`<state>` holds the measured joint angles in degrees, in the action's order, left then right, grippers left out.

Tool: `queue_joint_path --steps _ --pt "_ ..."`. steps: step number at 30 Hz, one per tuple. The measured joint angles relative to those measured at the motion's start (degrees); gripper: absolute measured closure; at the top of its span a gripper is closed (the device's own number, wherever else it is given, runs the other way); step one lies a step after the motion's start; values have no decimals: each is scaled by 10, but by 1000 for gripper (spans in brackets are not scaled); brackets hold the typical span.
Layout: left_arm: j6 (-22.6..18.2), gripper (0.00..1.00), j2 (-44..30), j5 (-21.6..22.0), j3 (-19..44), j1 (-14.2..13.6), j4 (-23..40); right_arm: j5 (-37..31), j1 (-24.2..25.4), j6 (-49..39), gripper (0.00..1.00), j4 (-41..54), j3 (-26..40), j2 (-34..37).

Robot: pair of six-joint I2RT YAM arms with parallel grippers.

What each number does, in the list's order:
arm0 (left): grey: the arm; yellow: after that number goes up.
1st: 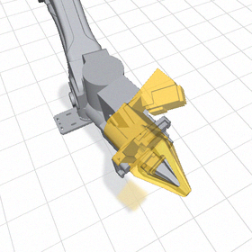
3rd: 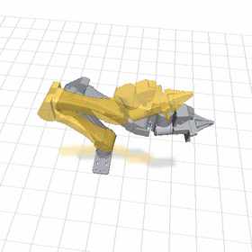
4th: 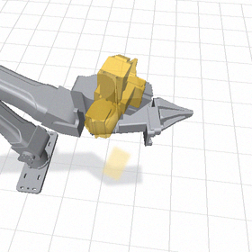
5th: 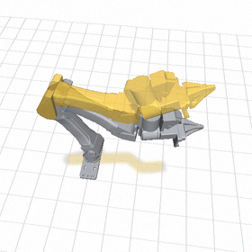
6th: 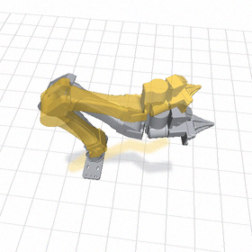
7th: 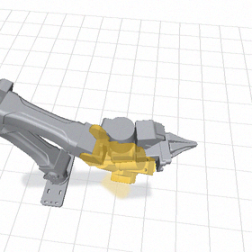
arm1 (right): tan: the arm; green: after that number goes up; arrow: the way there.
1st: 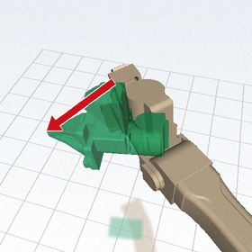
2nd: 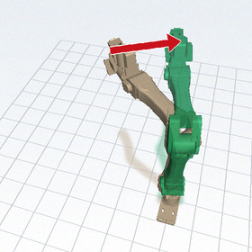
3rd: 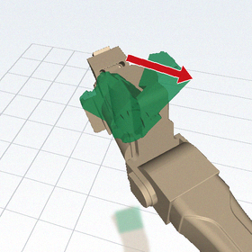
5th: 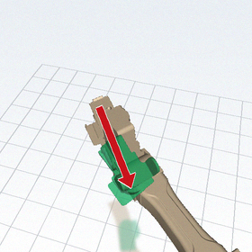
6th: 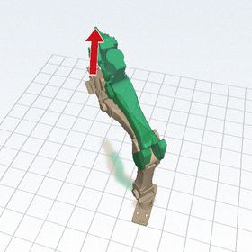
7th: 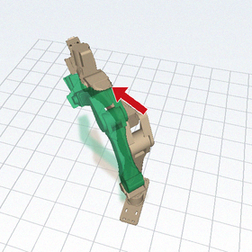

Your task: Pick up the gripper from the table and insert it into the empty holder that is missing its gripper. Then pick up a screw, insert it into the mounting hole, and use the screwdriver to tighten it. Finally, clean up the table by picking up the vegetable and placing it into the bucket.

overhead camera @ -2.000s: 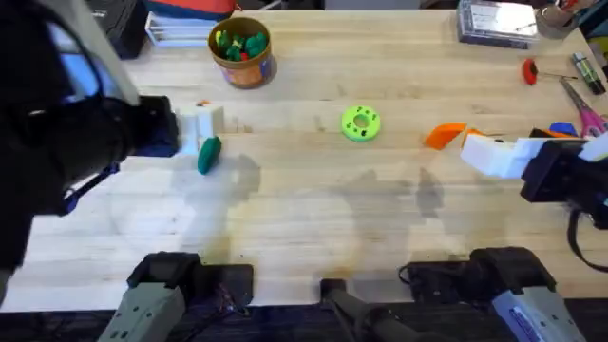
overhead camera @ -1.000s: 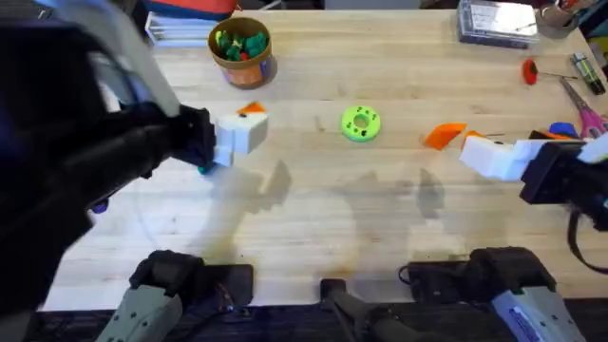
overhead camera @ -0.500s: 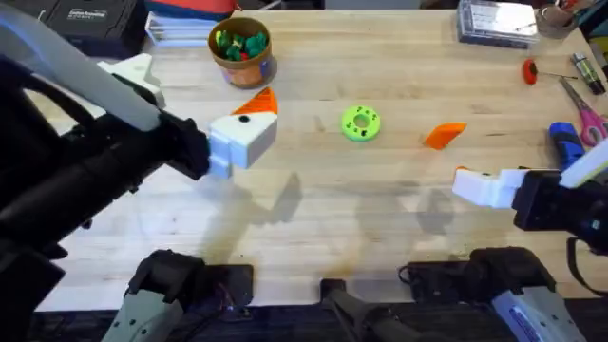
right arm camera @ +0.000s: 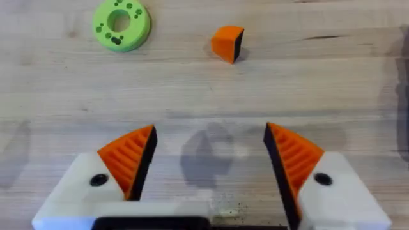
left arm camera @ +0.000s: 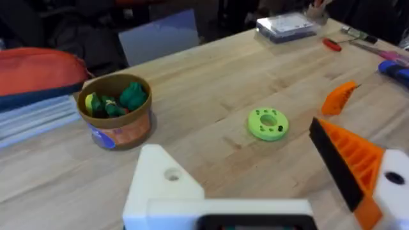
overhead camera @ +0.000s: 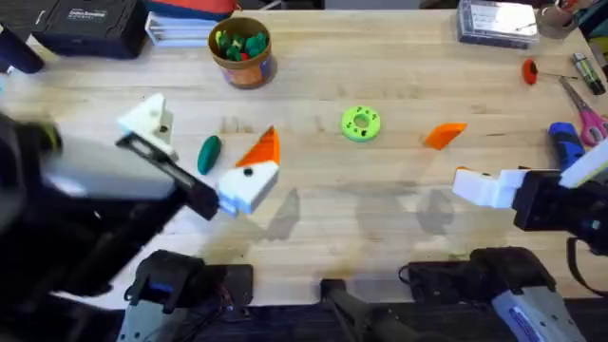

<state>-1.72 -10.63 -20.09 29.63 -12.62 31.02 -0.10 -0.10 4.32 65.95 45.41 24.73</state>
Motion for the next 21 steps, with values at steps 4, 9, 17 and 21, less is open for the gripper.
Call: queue_joint_path --steps 4,9,17,21 --pt "0 15 83 -23 -92 0 -82 0 0 0 7 0 0 0" --pt "8 15 105 -55 -201 0 -217 0 0 0 7 0 0 0" --pt "34 15 105 -78 -293 -1 -315 0 0 0 8 0 0 0" --pt "39 15 105 -94 -293 -3 -291 0 0 0 7 0 0 0"
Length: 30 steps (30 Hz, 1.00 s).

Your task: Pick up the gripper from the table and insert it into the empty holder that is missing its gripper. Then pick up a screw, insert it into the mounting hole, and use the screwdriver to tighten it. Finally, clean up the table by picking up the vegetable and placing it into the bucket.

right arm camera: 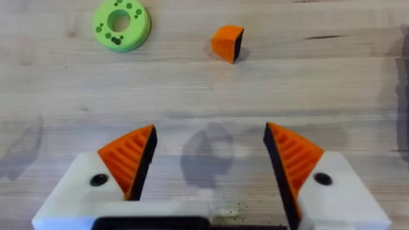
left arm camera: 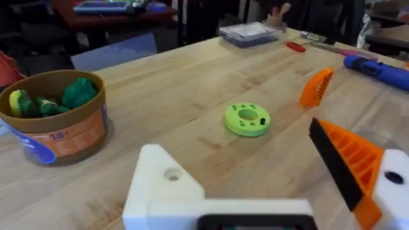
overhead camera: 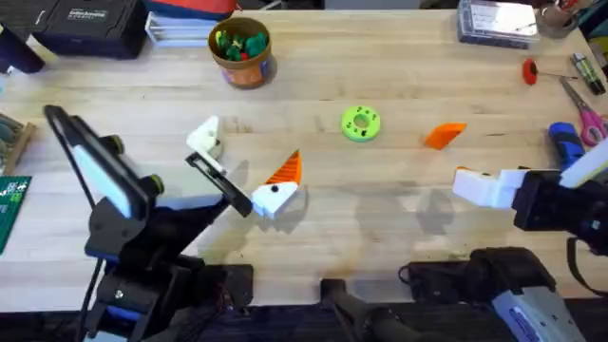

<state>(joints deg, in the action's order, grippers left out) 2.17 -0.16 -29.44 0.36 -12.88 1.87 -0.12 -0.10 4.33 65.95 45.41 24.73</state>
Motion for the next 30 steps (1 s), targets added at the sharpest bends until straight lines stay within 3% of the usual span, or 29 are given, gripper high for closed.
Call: queue_joint_path --steps 10,30 --pt "3 15 -1 -53 0 0 14 0 0 0 7 0 0 0" --pt "3 15 -1 -59 1 0 14 0 0 0 7 0 0 0"
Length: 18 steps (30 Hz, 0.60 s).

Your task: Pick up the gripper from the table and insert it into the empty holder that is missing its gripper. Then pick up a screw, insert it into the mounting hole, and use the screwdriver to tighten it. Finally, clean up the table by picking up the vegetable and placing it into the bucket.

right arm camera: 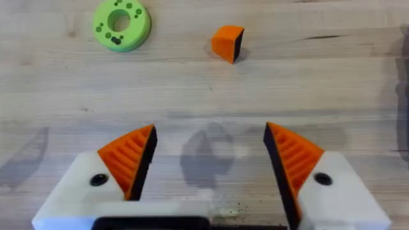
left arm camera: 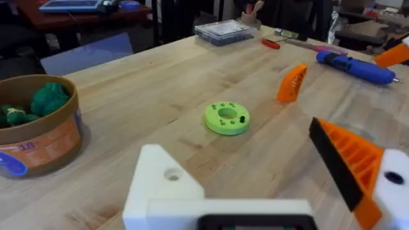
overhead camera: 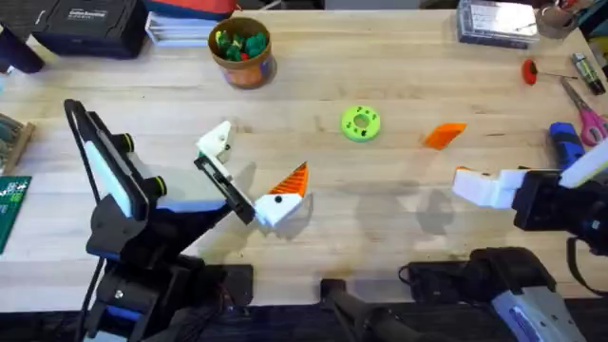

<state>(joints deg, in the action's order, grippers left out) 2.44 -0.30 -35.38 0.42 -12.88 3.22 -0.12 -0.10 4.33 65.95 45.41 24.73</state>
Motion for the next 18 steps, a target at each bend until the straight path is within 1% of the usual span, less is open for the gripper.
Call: queue_joint_path --steps 7,10,18 --pt "0 15 0 0 0 0 0 0 0 0 7 0 0 0" --pt "0 15 0 -12 0 0 0 0 0 0 8 0 0 0" --pt "0 15 0 -88 0 0 4 0 0 0 7 0 0 0"
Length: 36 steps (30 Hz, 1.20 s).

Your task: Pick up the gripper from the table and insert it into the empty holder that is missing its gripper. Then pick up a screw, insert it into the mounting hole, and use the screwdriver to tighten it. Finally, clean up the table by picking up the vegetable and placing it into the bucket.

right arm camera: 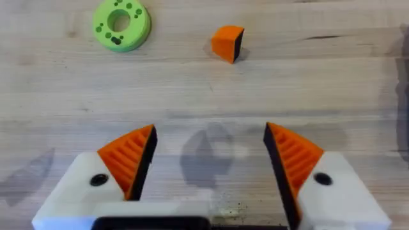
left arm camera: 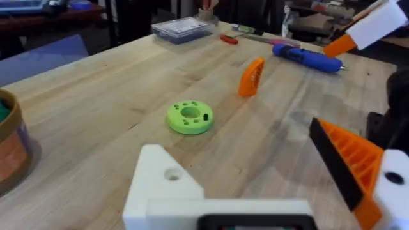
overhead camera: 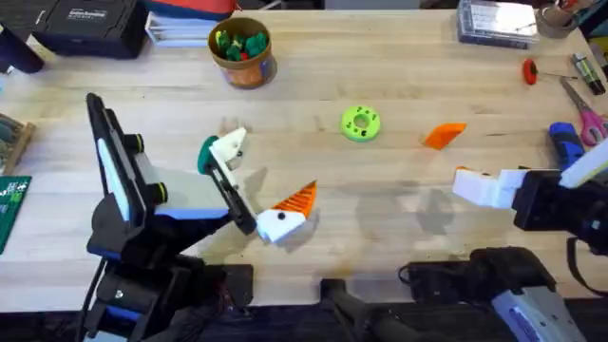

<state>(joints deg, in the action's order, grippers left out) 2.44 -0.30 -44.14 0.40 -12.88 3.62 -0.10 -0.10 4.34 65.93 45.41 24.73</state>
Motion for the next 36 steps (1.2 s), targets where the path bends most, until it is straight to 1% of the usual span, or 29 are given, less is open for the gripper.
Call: queue_joint_path --steps 3,6,14,17,19,22,25,30,36 --pt "0 15 0 -22 0 0 2 0 0 0 7 -3 0 0" --pt "0 15 0 -33 0 0 4 0 0 0 7 -22 0 0" --pt "0 15 0 -43 0 0 5 14 0 55 7 -111 0 0" --pt "0 15 0 -44 0 0 5 19 0 43 7 -147 0 1" --pt "0 15 0 -44 0 0 5 23 0 25 7 -144 1 11" --pt "0 15 0 -44 0 0 5 27 0 -10 7 -117 13 65" --pt "0 16 0 -44 0 0 5 25 0 -63 7 -86 41 154" --pt "0 16 0 -44 0 0 5 -16 -1 -156 7 -58 106 293" --pt "0 15 0 -45 0 0 5 -45 -1 -254 7 -81 157 420"
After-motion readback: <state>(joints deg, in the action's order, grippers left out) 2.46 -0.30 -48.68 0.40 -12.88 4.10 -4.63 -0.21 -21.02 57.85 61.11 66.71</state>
